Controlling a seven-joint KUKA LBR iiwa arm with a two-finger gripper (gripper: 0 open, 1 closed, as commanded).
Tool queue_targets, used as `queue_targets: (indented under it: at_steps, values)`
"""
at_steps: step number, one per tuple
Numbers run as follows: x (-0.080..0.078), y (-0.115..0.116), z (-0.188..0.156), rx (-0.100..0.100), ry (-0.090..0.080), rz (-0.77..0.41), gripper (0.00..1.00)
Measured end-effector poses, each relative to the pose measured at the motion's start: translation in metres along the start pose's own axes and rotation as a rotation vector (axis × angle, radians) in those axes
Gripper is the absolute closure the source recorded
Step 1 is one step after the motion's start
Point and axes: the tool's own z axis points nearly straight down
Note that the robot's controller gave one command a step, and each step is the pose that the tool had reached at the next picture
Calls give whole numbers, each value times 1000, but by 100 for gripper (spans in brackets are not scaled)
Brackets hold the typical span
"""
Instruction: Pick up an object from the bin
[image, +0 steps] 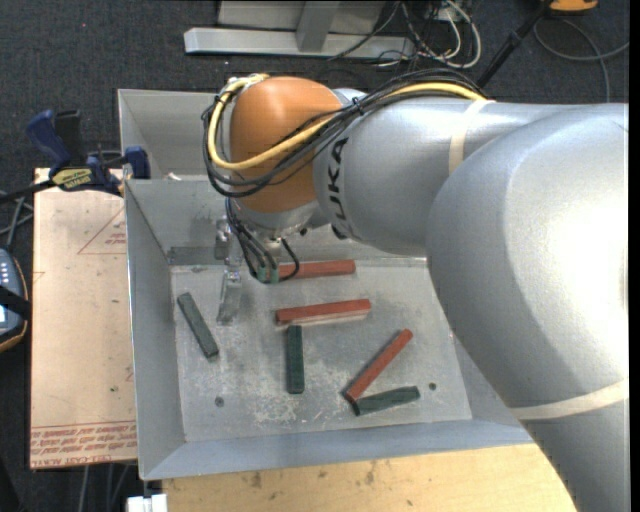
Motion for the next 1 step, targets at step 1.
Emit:
queue_targets:
  at_steps: [1]
  values:
    - [0, 0, 0, 0, -1, 1, 0]
